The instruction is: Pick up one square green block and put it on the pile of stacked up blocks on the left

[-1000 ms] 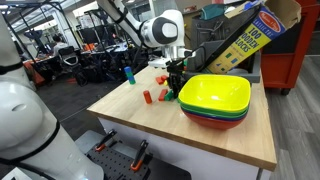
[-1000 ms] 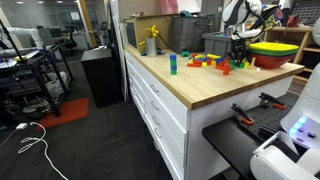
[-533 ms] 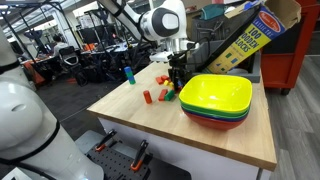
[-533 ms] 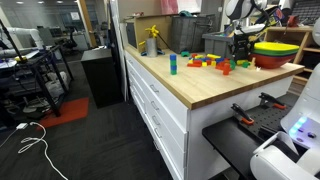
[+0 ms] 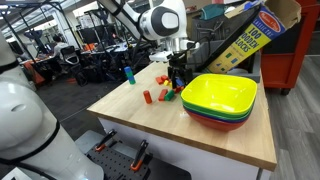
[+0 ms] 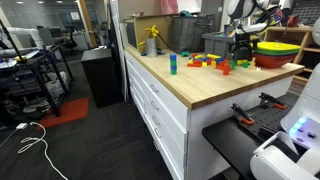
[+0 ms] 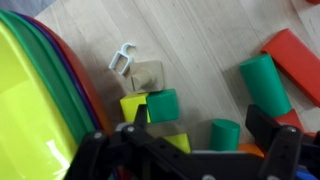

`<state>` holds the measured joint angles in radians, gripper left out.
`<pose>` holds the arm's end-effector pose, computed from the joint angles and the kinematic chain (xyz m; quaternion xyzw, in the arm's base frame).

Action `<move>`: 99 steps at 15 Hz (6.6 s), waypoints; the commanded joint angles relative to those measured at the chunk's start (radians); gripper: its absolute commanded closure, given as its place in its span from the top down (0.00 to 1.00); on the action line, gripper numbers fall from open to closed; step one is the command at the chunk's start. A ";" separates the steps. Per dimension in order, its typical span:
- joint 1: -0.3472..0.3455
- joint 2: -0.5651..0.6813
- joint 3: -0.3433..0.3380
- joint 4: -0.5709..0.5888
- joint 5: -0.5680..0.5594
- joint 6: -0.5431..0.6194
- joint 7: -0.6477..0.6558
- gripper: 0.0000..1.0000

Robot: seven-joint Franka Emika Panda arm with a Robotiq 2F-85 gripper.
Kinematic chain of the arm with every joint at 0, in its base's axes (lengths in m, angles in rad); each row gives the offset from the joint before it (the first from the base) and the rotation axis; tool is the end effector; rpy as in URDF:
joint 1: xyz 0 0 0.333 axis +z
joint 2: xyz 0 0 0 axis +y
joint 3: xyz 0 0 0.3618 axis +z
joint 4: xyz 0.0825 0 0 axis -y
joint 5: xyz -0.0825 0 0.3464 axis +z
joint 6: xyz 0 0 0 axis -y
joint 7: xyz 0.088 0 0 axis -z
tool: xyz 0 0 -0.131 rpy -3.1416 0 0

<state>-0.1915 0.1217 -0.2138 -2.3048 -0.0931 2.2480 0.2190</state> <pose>0.4385 -0.1921 0.3317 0.9562 -0.2751 -0.0920 0.0381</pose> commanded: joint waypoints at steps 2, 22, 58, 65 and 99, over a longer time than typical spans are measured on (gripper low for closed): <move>-0.003 -0.003 -0.004 -0.025 0.011 -0.013 -0.009 1.00; -0.006 0.096 0.007 0.046 0.108 0.014 -0.044 1.00; -0.031 -0.185 -0.006 -0.153 0.180 -0.034 -0.266 1.00; -0.025 -0.157 -0.004 -0.197 0.133 0.020 -0.271 1.00; 0.017 -0.080 0.038 -0.213 0.100 0.075 -0.262 0.21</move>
<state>-0.1670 0.0468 -0.1676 -2.5248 0.0363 2.3183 -0.0535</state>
